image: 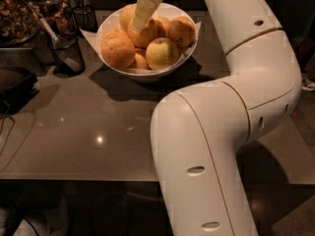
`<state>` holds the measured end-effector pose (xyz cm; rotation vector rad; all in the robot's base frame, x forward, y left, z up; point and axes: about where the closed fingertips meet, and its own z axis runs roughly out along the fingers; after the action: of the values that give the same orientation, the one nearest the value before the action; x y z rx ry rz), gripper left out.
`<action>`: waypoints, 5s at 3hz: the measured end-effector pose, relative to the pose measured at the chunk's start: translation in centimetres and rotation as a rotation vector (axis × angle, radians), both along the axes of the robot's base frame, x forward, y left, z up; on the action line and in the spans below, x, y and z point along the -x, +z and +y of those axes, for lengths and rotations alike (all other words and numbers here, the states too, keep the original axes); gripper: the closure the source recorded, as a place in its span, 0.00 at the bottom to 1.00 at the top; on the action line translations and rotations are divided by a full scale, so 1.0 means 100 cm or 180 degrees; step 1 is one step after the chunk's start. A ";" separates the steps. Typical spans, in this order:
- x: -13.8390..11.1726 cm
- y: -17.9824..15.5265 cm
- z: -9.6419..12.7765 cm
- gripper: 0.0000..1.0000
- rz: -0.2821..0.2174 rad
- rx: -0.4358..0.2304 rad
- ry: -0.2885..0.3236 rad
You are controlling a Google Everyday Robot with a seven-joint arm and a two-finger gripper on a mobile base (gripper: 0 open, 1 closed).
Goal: Pick orange from white bowl
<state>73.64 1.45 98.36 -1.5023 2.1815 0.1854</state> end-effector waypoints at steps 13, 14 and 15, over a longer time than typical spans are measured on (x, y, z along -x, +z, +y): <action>0.033 0.056 -0.005 1.00 -0.0301 -0.0599 0.0228; 0.034 0.051 -0.003 1.00 -0.0272 -0.0588 0.0238; 0.045 0.058 -0.004 1.00 -0.0278 -0.0646 0.0208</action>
Offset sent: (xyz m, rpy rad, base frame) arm -0.0186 -0.0165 -0.0237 -0.1318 0.1515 0.0345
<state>69.13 1.05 104.19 -1.4404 1.9823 0.3456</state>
